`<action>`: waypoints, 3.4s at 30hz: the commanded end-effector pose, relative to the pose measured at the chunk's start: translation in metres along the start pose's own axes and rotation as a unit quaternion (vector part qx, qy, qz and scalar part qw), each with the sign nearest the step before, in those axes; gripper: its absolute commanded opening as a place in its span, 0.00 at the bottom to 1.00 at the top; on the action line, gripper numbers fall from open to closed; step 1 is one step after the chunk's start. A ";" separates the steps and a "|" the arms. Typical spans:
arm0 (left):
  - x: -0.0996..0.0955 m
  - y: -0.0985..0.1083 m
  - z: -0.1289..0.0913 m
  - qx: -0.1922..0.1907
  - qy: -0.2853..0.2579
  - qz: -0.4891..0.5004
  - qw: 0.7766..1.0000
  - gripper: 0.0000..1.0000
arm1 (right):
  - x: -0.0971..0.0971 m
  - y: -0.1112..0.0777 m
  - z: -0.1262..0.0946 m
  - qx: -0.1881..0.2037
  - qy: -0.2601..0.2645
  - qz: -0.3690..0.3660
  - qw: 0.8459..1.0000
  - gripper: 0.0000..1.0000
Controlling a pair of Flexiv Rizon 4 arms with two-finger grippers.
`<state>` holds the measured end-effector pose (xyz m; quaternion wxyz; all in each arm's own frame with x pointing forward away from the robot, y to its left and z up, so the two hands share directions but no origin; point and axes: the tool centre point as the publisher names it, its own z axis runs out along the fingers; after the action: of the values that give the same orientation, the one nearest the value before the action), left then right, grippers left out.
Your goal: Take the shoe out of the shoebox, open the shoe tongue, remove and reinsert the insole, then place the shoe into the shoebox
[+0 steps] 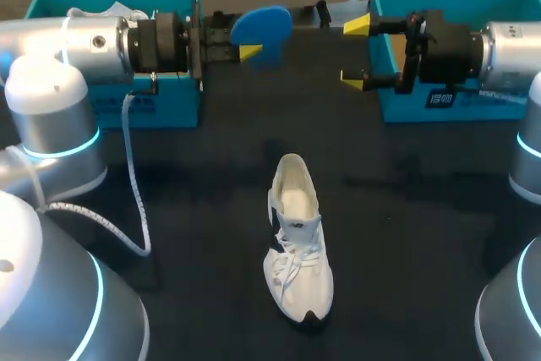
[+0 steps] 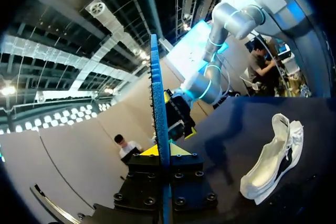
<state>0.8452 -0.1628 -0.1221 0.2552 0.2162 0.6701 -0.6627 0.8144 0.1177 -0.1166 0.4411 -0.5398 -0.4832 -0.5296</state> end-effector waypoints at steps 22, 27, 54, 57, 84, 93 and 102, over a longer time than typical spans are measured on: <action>-0.007 -0.021 0.005 0.018 0.047 0.332 0.942 0.00 | 0.000 0.000 0.002 -0.001 -0.002 0.001 1.000 1.00; -0.012 -0.012 0.013 0.035 0.049 0.337 0.940 0.00 | 0.000 0.000 0.002 -0.001 -0.002 0.001 1.000 1.00; -0.008 0.003 0.034 0.018 0.056 0.425 0.903 0.00 | -0.004 -0.018 0.035 0.028 -0.010 -0.017 0.999 1.00; -0.008 0.003 0.034 0.018 0.056 0.425 0.903 0.00 | -0.005 -0.021 0.036 0.017 -0.017 -0.007 1.000 1.00; -0.005 0.007 0.041 0.023 0.052 0.442 0.895 0.00 | 0.002 -0.028 0.066 0.068 -0.036 -0.031 0.997 1.00; -0.006 0.007 0.040 0.028 0.055 0.453 0.890 0.00 | 0.001 -0.027 0.071 0.088 -0.050 -0.047 0.994 0.74; -0.004 0.007 0.042 0.027 0.059 0.458 0.887 0.00 | -0.003 -0.021 0.077 0.104 -0.057 -0.054 0.992 0.45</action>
<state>0.8552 -0.2030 -0.1245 0.4832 0.5445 0.4922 -0.4773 0.7998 0.1925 -0.1236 0.4358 -0.4940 -0.5843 -0.4740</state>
